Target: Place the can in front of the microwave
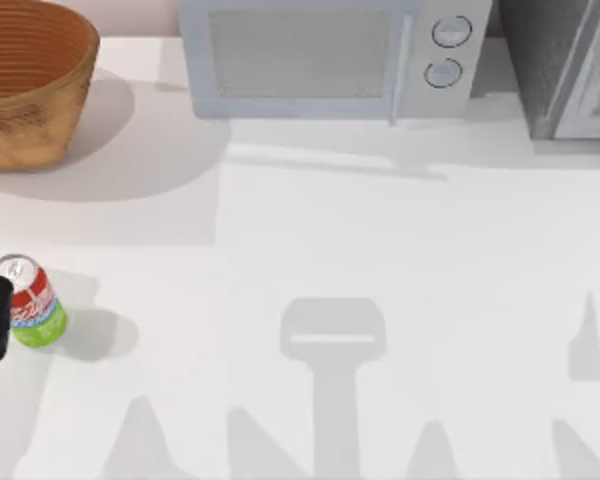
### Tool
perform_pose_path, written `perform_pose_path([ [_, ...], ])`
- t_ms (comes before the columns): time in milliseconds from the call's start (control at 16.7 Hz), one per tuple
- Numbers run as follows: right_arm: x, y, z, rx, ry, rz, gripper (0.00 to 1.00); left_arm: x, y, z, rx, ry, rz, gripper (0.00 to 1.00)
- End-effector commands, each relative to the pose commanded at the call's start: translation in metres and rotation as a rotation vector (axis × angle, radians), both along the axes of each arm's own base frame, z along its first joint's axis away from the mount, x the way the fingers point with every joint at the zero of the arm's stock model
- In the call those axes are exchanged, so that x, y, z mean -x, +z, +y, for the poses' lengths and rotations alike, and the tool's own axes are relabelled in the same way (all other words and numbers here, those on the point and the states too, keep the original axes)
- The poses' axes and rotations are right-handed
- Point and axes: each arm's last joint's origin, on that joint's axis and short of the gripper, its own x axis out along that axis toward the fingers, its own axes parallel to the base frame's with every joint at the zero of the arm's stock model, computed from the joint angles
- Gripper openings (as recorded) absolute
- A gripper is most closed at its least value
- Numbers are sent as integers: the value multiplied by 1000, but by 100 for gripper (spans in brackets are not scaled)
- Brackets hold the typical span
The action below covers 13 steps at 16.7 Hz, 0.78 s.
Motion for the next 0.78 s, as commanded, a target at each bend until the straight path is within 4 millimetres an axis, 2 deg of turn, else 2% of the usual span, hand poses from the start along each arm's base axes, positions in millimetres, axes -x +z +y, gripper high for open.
perform_pose_path([
  [120,0,0,0,0,0,0,100,-25,11,-2,-75,-52,193,100],
  [300,0,0,0,0,0,0,100,-71,15,-5,-173,-156,489,100],
  [540,0,0,0,0,0,0,100,-129,4,-11,-259,-309,809,100],
  [780,0,0,0,0,0,0,100,-167,-8,-16,-297,-429,985,100],
])
